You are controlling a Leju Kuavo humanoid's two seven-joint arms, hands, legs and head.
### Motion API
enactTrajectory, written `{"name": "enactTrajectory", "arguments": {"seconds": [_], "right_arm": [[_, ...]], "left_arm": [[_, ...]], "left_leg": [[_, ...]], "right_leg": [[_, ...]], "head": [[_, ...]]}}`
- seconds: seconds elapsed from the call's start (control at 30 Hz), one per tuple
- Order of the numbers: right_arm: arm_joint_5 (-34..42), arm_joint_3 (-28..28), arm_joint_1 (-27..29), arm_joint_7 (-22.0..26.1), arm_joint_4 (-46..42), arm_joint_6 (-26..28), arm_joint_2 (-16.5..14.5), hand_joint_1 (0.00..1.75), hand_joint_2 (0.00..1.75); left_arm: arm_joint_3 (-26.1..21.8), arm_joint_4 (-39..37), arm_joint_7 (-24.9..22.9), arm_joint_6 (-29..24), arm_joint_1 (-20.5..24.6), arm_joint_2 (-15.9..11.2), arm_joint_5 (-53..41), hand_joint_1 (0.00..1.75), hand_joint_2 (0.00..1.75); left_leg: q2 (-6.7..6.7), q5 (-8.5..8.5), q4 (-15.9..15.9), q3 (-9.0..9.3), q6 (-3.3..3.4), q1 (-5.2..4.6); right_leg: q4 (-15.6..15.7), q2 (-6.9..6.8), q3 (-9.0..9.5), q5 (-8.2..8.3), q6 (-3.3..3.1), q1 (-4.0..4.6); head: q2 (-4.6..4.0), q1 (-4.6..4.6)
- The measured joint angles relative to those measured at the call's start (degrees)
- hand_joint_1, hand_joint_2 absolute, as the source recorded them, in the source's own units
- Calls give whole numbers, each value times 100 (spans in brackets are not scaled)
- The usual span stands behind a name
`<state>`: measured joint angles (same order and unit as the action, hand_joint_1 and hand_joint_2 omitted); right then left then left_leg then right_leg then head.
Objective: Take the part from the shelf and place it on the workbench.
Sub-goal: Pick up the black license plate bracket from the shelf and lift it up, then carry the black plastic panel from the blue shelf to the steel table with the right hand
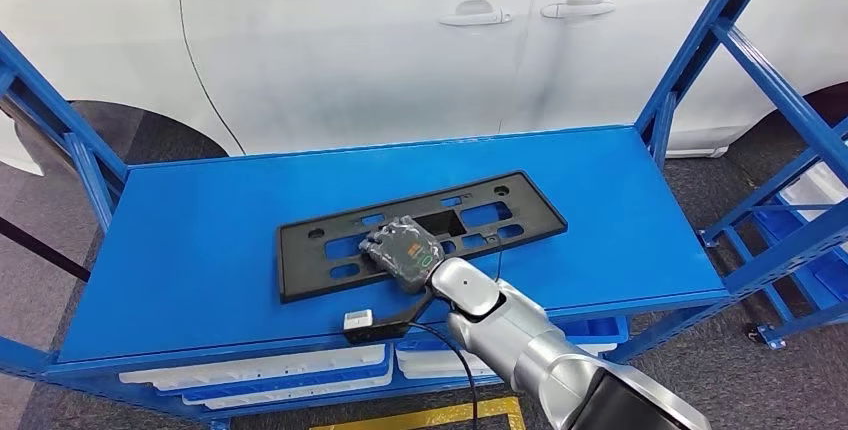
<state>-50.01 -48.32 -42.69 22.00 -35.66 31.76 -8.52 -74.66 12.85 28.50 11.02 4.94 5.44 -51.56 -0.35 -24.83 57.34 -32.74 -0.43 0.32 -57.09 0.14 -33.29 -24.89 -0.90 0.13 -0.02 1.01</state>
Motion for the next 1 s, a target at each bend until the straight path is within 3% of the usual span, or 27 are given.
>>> {"name": "enactTrajectory", "arguments": {"seconds": [0.03, 0.07, 0.13, 0.17, 0.2, 0.23, 0.3, 0.43, 0.5, 0.57, 0.6, 0.63, 0.67, 0.73, 0.8, 0.87, 0.93, 1.0], "right_arm": [[20, 8, 6, 13, -18, -3, 4, 175, 175], [475, 201, 122, 304, -455, -73, 130, 175, 175], [2286, 1018, 757, 1142, -2513, -788, 672, 175, 175], [3267, 1448, 1117, 1564, -3664, -1230, 969, 175, 175], [3884, 1704, 1391, 1711, -4505, -1667, 1158, 175, 175], [4132, 1767, 1508, 1748, -4910, -1898, 1225, 175, 175], [4580, 1862, 1685, 1791, -5758, -2425, 1321, 175, 175], [5326, 2034, 1931, 1812, -7059, -3466, 1436, 175, 175], [5816, 2082, 1971, 1760, -7495, -3948, 1495, 175, 175], [6329, 2099, 1974, 1622, -7720, -4338, 1535, 175, 175], [6515, 2101, 1976, 1551, -7755, -4460, 1546, 175, 175], [6630, 2102, 1978, 1508, -7765, -4540, 1558, 175, 175], [6690, 2102, 1980, 1485, -7768, -4589, 1567, 175, 175], [6831, 2102, 1972, 1403, -7775, -4679, 1583, 175, 175], [7109, 2103, 1950, 1195, -7778, -4786, 1582, 175, 175], [7398, 2105, 1932, 935, -7757, -4883, 1579, 175, 175], [7562, 2106, 1926, 757, -7722, -4931, 1572, 175, 175], [7619, 2106, 1922, 688, -7694, -4941, 1558, 175, 175]], "left_arm": [[-1, 0, 0, 2, 0, -4, 2, 0, 0], [-4, 0, 8, 59, 1, -15, 19, 0, 0], [-16, 0, 88, 249, 0, -64, 71, 0, 0], [-21, 0, 139, 347, 0, -87, 96, 0, 0], [-24, 0, 192, 394, 3, -107, 106, 0, 0], [-24, -1, 220, 410, 13, -112, 109, 0, 0], [-23, -2, 271, 433, 38, -116, 112, 0, 0], [-23, -2, 265, 323, 32, -116, 113, 0, 0], [-27, -2, 199, 223, 30, -117, 120, 0, 0], [-33, -2, 131, 119, 32, -120, 123, 0, 0], [-36, -2, 106, 78, 32, -121, 125, 0, 0], [-40, -2, 89, 55, 32, -122, 125, 0, 0], [-44, -2, 78, 44, 32, -122, 126, 0, 0], [-60, -2, 22, 8, 32, -120, 129, 0, 0], [-82, -2, -140, -107, 35, -109, 122, 0, 0], [-104, -2, -398, -258, 36, -100, 107, 0, 0], [-126, -2, -609, -356, 30, -103, 108, 0, 0], [-137, -2, -703, -387, 22, -105, 117, 0, 0]], "left_leg": [[1, -2, 1, 1, -2, 1], [3, -106, 146, -48, -14, 13], [12, -460, 912, -341, -88, 76], [16, -550, 1130, -404, -129, 115], [20, -481, 1068, -346, -163, 148], [18, -343, 676, -151, -167, 161], [-8, -203, 184, 74, -115, 153], [-30, -148, 115, 55, 64, 126], [-18, -97, 87, 37, 138, 129], [-7, -75, 90, -1, 171, 106], [-4, -67, 93, -22, 178, 93], [-3, -59, 97, -40, 183, 82], [-6, -49, 101, -53, 183, 74], [-19, -31, 104, -64, 169, 62], [-28, -8, 113, -86, 127, 42], [-27, 30, 107, -115, 61, 38], [-24, 29, 112, -147, -7, 39], [-13, -231, 398, -277, -53, 38]], "right_leg": [[3, -1, 4, 1, -1, -2], [29, -15, 35, 6, -17, -9], [65, -47, 87, 16, -29, -38], [66, -57, 99, 17, -24, -59], [28, -49, 75, 8, 7, -79], [-22, -38, 38, -8, 45, -89], [-108, -18, -35, -32, 128, -89], [-157, -10, -86, -62, 267, -106], [-545, -9, -245, -360, 302, -123], [-1296, -10, -564, -776, 313, -126], [-1613, -11, -700, -897, 314, -126], [-1750, -11, -749, -911, 308, -126], [-1658, -11, -685, -817, 291, -124], [-911, -7, -268, -457, 223, -105], [-262, -9, 64, -227, 162, -65], [-133, -12, 90, -176, 125, -32], [-85, -24, 50, -102, 64, -53], [-24, -55, -4, -6, -8, -83]], "head": [[0, -1], [0, -1], [0, -2], [0, -2], [0, -2], [0, -2], [0, -3], [0, -4], [0, -4], [0, -4], [0, -4], [0, -4], [0, -4], [0, -4], [0, -4], [0, -3], [0, -3], [0, -3]]}}
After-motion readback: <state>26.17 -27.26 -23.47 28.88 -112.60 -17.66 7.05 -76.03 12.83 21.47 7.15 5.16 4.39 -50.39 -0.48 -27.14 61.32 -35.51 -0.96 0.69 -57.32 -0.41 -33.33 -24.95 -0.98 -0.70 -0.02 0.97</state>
